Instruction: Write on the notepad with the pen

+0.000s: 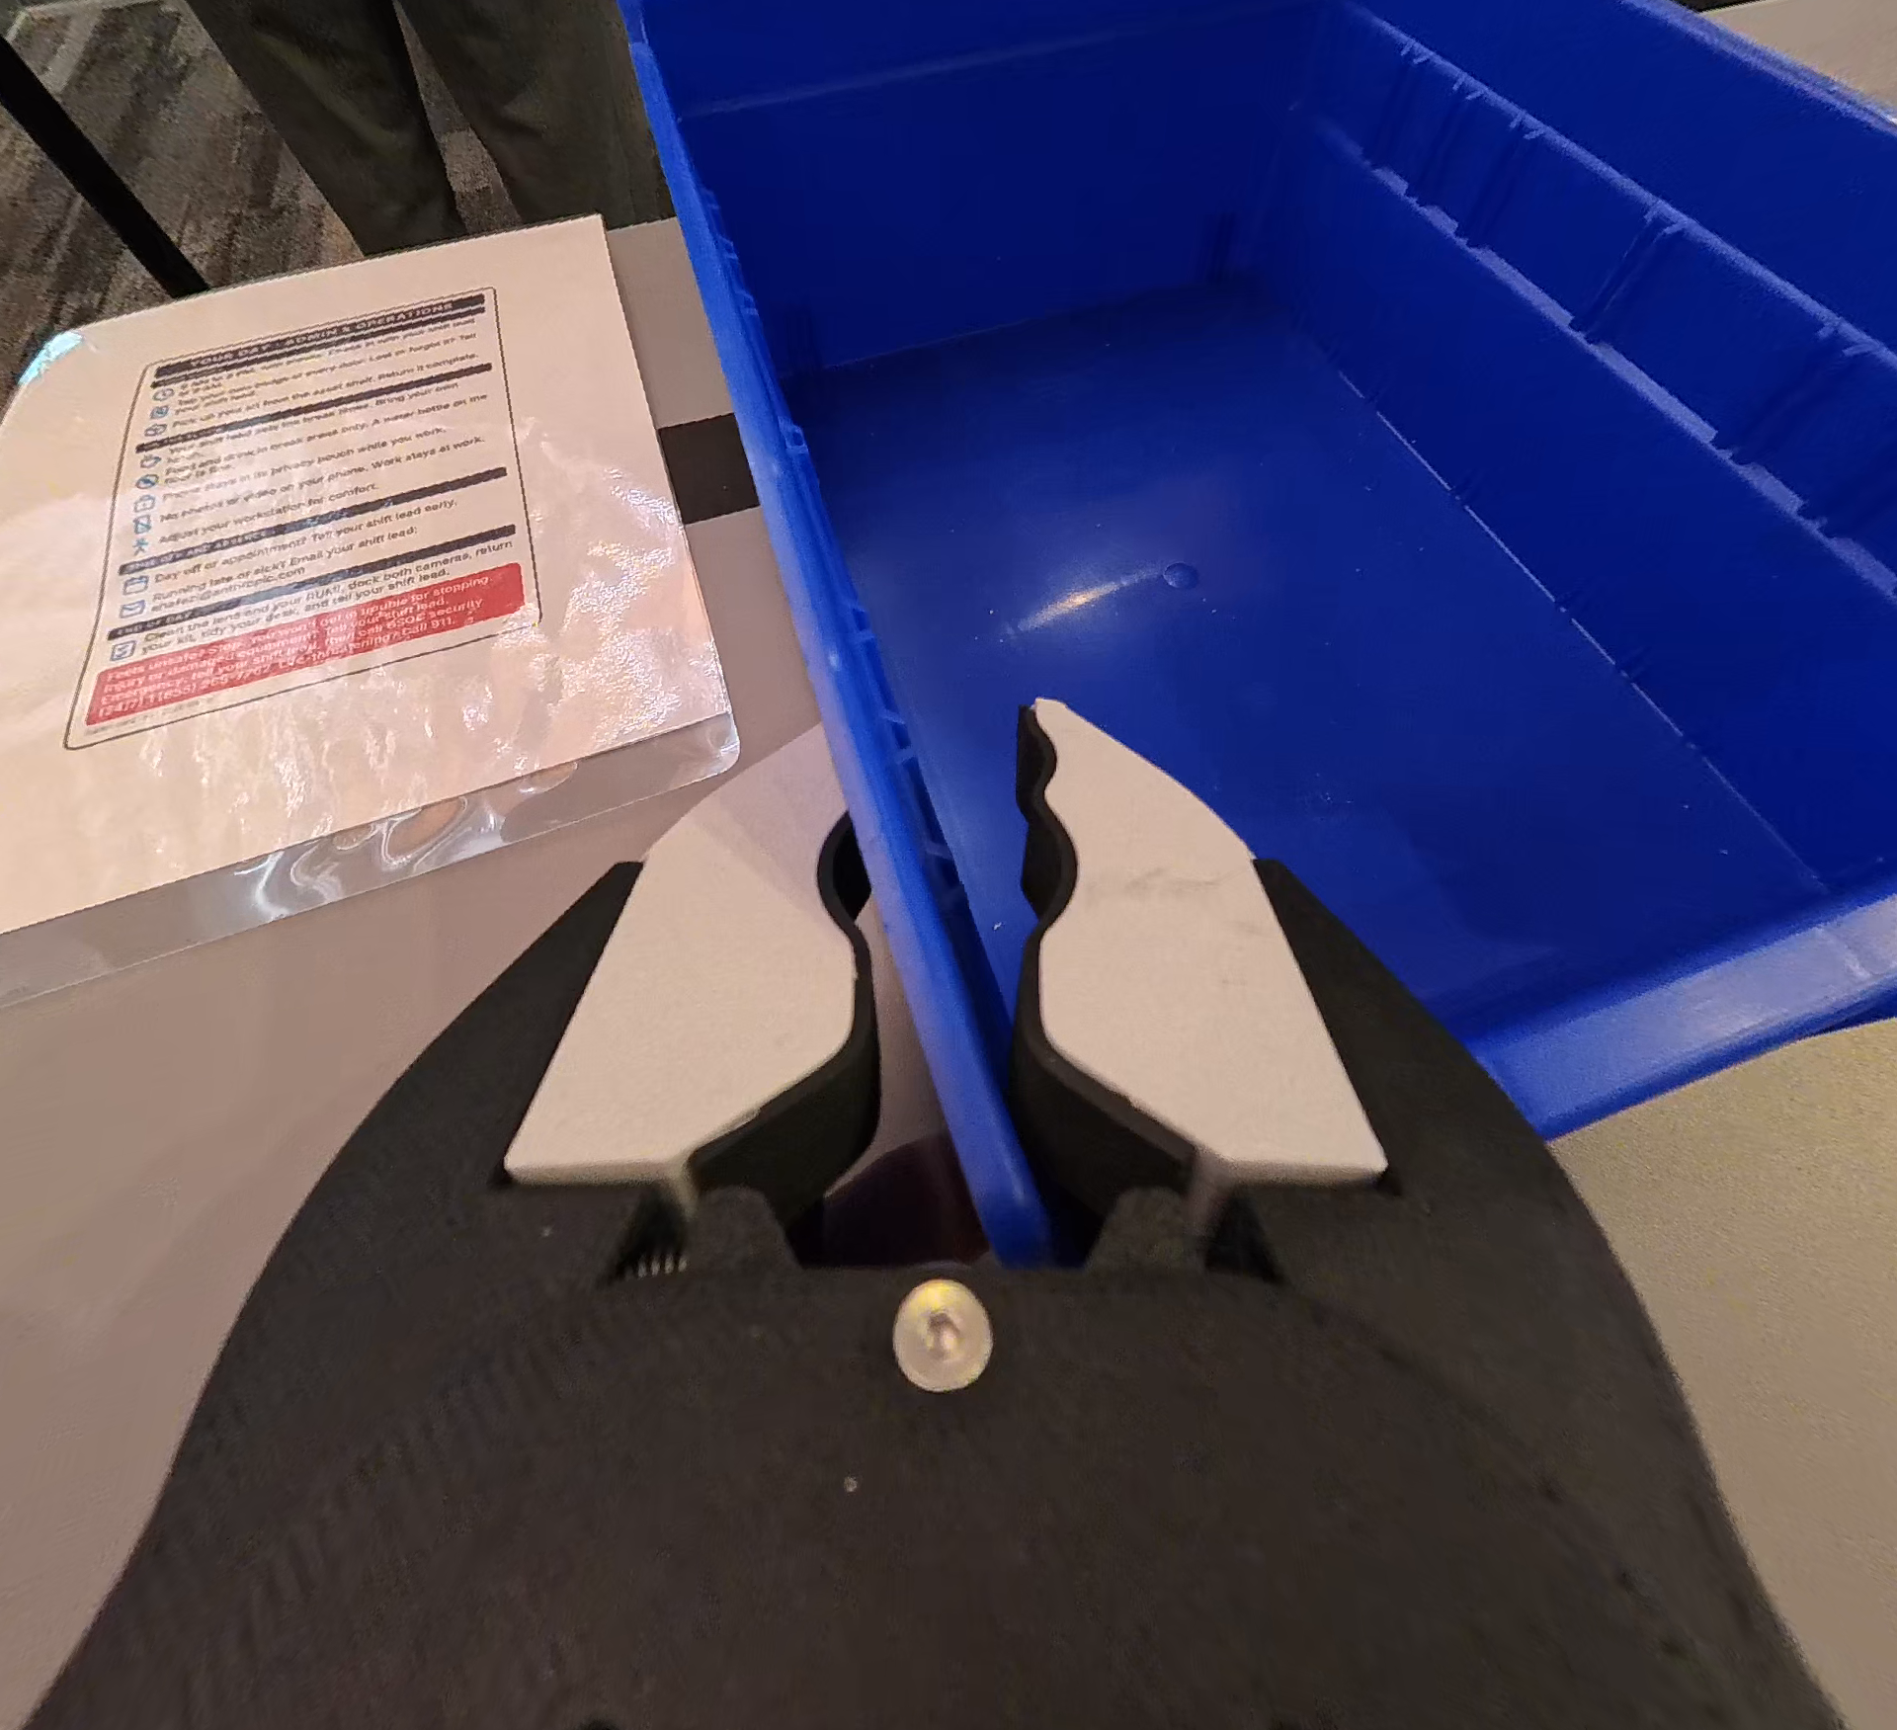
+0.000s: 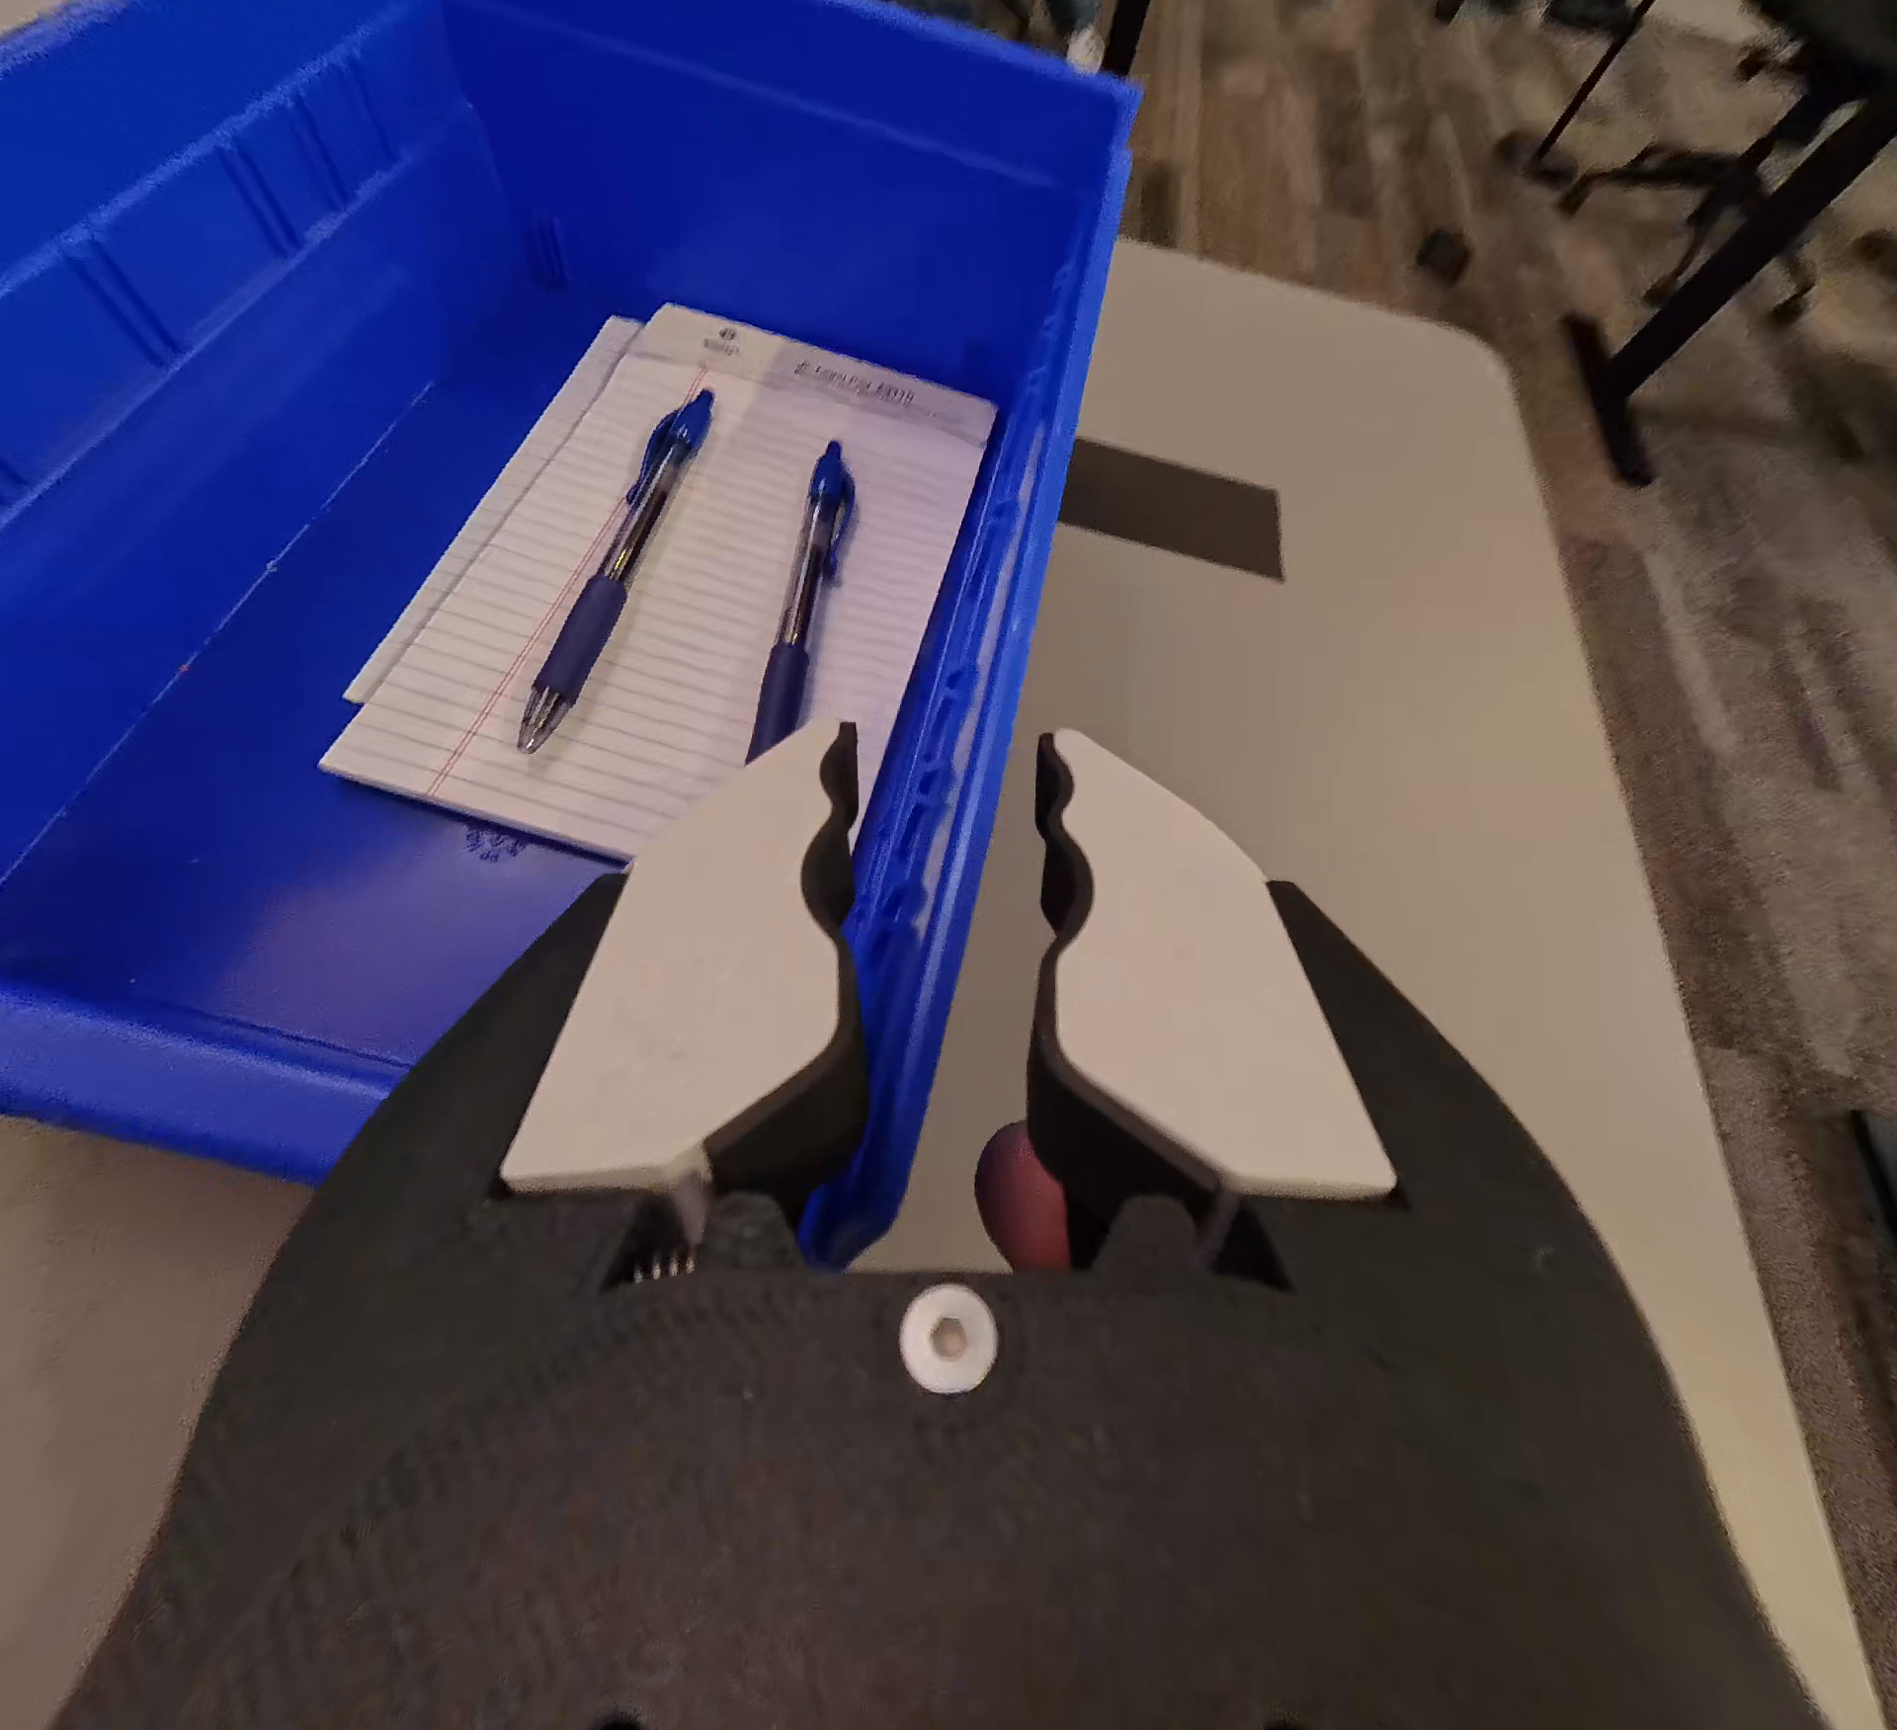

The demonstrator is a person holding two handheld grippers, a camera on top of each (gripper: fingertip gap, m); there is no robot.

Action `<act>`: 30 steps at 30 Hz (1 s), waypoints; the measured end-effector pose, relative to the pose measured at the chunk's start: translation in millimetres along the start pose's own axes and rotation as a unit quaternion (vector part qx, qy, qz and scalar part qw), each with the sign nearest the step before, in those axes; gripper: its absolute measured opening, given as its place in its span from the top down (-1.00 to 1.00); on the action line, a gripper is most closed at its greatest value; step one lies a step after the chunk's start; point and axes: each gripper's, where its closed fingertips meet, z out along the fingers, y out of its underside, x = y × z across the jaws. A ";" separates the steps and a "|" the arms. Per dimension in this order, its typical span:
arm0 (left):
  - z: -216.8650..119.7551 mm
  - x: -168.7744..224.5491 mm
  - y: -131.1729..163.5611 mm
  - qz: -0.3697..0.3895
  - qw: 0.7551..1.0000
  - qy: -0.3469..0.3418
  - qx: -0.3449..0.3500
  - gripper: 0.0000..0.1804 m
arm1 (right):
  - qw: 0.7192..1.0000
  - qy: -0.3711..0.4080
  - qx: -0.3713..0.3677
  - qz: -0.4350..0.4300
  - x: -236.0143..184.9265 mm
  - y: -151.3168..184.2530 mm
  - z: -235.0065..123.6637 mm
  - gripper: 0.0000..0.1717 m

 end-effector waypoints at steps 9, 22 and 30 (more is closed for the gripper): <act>0.0 0.2 -0.4 -0.001 1.000 0.000 0.005 0.72 | 0.999 -0.014 -0.032 0.011 -2.9 18.0 12.7 0.57; 0.0 0.8 -0.9 -0.001 1.000 0.003 0.010 0.72 | 0.999 -0.025 -0.030 0.014 -4.6 18.1 13.2 0.60; -0.1 0.8 -1.1 0.000 1.000 0.002 0.012 0.72 | 0.999 -0.029 -0.031 0.015 -5.8 19.5 13.6 0.60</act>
